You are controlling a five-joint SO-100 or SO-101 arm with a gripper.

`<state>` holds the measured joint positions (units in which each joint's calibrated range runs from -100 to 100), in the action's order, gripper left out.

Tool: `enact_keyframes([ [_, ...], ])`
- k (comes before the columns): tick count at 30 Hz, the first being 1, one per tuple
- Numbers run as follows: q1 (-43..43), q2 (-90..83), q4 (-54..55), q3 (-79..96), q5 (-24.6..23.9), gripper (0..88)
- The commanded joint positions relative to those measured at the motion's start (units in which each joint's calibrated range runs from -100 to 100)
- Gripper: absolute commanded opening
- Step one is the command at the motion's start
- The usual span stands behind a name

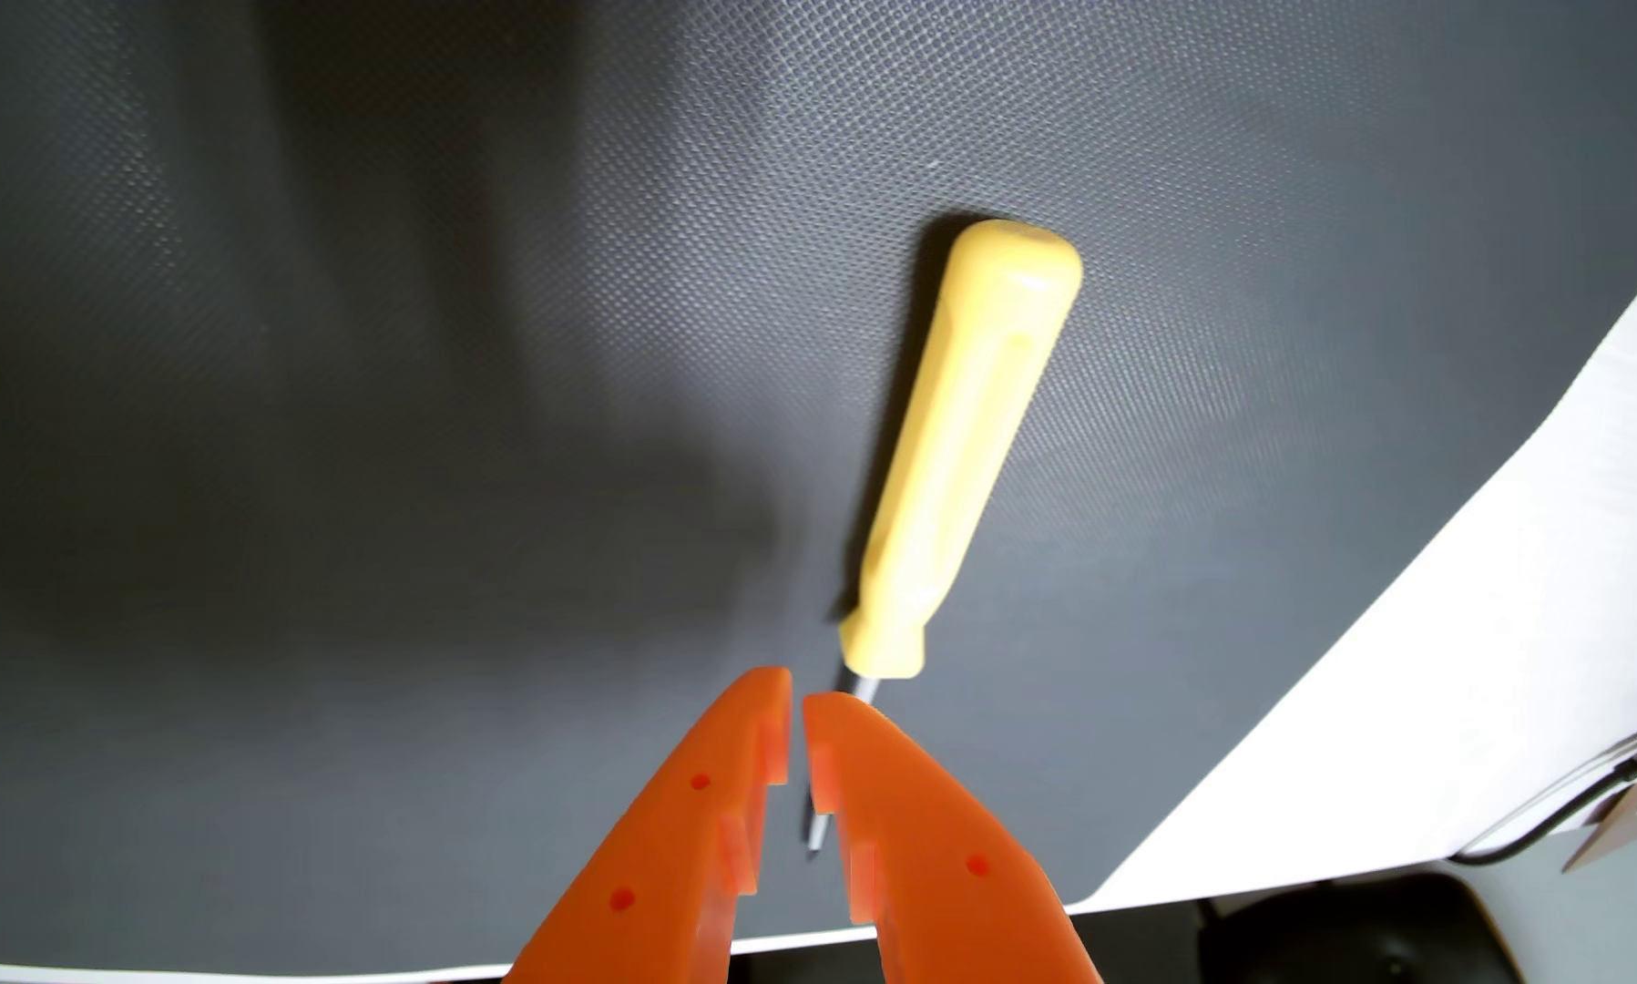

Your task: Grab the yellow screwdriver

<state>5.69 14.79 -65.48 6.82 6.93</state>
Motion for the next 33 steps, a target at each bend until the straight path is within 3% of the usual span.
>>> enact_keyframes([
  [1,0.0,0.8,0.3,-4.2,0.2,0.9],
  [11,-0.4,11.7,-0.4,-16.9,0.2,0.9],
  [26,-0.6,12.8,-3.2,-18.1,0.2,1.0],
  [33,-1.1,12.7,-2.3,-18.1,1.6,13.3],
])
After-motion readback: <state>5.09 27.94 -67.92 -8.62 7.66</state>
